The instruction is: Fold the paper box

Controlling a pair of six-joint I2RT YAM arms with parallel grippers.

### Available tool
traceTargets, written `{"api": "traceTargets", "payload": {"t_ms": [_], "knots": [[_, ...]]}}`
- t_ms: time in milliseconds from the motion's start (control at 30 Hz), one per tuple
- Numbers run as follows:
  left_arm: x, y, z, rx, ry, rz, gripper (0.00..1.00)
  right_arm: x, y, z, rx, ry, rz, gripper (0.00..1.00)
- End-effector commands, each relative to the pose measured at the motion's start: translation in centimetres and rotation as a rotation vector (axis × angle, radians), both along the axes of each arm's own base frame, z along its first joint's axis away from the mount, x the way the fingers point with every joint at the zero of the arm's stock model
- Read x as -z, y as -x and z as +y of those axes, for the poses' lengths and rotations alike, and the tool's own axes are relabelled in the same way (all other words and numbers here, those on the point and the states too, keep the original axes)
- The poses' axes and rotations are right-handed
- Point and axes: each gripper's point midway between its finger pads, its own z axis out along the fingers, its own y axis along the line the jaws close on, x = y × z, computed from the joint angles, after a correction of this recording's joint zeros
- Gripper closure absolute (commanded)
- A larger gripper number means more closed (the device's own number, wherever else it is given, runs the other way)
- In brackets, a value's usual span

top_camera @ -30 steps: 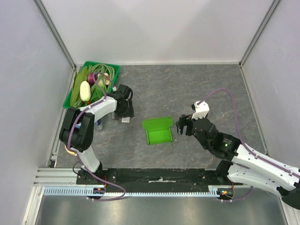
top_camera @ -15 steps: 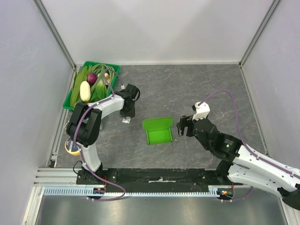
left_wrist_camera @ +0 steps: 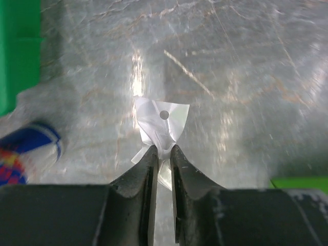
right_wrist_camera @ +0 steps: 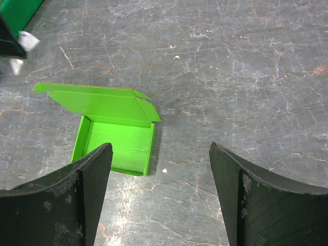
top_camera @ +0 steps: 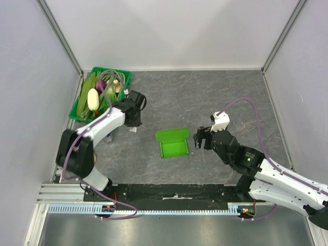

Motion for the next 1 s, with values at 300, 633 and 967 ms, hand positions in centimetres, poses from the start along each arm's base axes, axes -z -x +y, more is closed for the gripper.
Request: {"api": "traceTargets", "payload": {"t_ms": [300, 633, 967], "knots": [[-12.5, 15.0, -15.5, 0.484, 0.549, -0.303, 0.73, 0.2, -0.8, -0.6, 0.052, 0.021, 0.006, 0.14], [-5.6, 12.8, -21.7, 0.725, 0.136, -0.347, 0.73, -0.6, -0.4, -3.8, 0.117, -0.004, 0.023, 0.13], [-8.0, 10.6, -21.0, 0.674, 0.073, -0.463, 0.42, 2.6, -2.4, -2.9, 0.022, 0.068, 0.096, 0.1]]}}
